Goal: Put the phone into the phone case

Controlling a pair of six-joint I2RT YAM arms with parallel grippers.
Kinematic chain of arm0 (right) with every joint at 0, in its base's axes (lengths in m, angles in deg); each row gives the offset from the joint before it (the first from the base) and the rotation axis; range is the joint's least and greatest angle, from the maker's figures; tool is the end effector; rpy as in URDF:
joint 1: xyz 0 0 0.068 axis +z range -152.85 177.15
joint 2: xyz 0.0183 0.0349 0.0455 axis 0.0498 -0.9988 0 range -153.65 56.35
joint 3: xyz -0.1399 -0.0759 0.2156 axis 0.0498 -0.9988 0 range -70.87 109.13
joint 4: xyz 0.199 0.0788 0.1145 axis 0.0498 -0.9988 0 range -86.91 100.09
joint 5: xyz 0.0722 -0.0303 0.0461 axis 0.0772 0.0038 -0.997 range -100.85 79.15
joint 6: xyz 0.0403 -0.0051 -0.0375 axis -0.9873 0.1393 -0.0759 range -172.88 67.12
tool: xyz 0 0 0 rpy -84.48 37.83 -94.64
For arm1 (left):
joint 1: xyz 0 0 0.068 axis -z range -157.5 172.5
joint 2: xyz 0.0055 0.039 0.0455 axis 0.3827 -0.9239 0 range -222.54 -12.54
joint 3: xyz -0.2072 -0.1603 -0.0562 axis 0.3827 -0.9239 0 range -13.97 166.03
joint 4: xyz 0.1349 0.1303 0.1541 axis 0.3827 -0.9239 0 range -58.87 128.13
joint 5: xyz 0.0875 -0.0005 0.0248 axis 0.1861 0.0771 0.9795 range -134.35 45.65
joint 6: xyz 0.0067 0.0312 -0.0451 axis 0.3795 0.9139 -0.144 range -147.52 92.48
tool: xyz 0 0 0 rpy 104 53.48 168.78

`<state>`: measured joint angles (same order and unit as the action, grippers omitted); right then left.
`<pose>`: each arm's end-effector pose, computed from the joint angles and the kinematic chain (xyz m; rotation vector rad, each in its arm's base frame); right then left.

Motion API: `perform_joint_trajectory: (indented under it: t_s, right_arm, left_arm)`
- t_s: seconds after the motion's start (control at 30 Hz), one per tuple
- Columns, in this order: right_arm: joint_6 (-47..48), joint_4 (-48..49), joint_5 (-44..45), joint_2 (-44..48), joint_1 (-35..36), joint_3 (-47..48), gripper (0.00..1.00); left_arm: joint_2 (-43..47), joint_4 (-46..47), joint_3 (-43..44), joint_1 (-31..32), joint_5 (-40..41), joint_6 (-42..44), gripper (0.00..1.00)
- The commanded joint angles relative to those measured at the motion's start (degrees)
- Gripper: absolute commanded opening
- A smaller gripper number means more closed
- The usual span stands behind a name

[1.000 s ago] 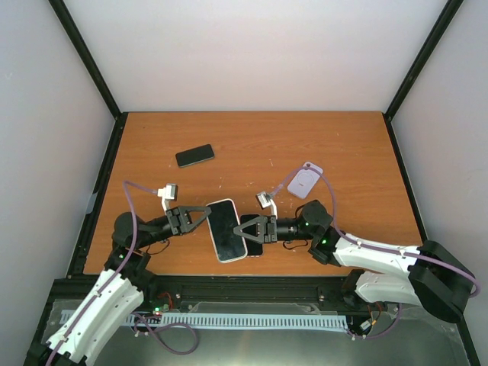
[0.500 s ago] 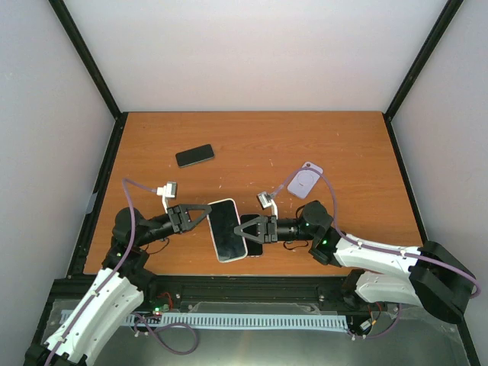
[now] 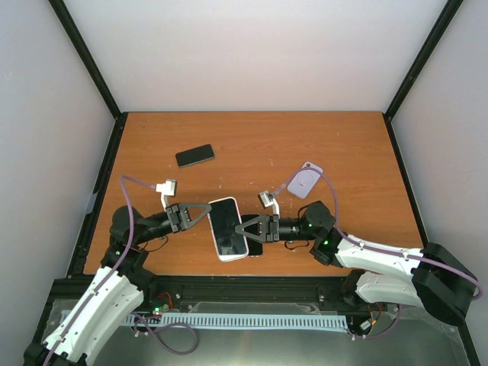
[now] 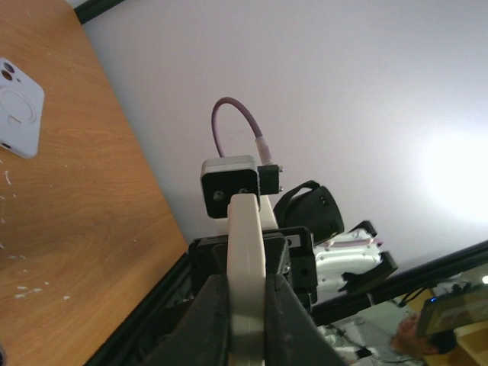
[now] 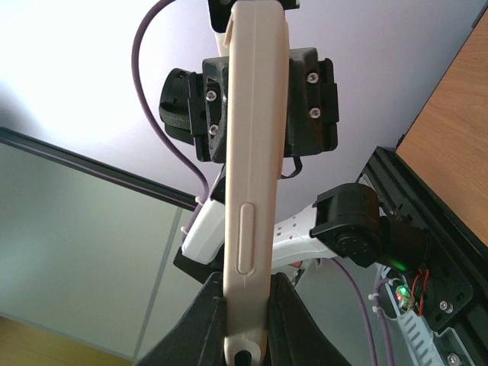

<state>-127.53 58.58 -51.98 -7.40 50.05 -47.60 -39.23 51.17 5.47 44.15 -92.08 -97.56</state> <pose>0.1110 0.1879 0.2597 -0.4257 1.9247 2.1679 0.0995 -0.0695 0.2710 0.0602 1.8313 -1.8137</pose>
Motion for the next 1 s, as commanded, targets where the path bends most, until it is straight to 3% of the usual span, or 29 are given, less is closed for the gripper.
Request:
perform_joint_trajectory:
  t_s: [0.0, 0.1, 0.13, 0.2, 0.3, 0.43, 0.57, 0.73, 0.87, 0.9, 0.97]
  right_arm:
    - [2.95, 3.30, 0.83, 2.81, 0.02, 2.66, 0.05]
    - [5.33, -1.65, 2.45, 3.82, 0.09, 3.46, 0.05]
    - [5.76, -2.95, 3.24, 4.27, 0.09, 3.67, 0.05]
    - [6.56, -5.44, 5.67, 5.09, 0.09, 4.43, 0.05]
    - [8.23, -8.88, 10.77, 6.78, 0.07, 6.43, 0.05]
    - [11.06, -14.45, 16.64, 7.32, 0.07, 10.39, 0.05]
    - [11.66, -15.64, 19.22, 5.91, 0.04, 13.03, 0.05]
    - [11.63, -15.44, 20.88, 4.23, 0.05, 13.74, 0.05]
    - [10.90, -14.42, 21.06, 2.49, -0.01, 13.74, 0.05]
    - [10.59, -14.13, 21.01, 2.08, -0.05, 13.74, 0.05]
    - [10.17, -13.59, 20.99, 1.43, 0.00, 13.67, 0.05]
  left_arm:
    - [-2.33, 0.17, 1.97, -0.05, -2.10, 2.26, 0.00]
    - [-3.30, -1.75, 2.85, -0.06, -1.74, 2.63, 0.02]
    - [-3.47, -2.48, 3.14, -0.10, -1.76, 2.71, 0.09]
    - [-3.48, -3.83, 3.63, -0.05, -1.52, 2.64, 0.33]
    - [-3.27, -3.77, 2.81, -0.09, -2.15, 2.26, 0.56]
    - [-3.64, 0.35, -0.32, -0.05, -4.93, 0.72, 0.67]
    - [-4.05, 4.21, -1.81, -0.08, -7.26, -0.52, 0.68]
    - [-5.10, 2.79, -0.26, -0.04, -7.74, 1.68, 0.61]
    - [-7.27, 4.82, -0.49, -0.03, -9.14, 1.76, 0.61]
    - [-7.63, 5.17, -0.54, -0.03, -9.29, 1.82, 0.58]
    - [-8.21, 4.52, -0.15, -0.03, -9.21, 2.62, 0.41]
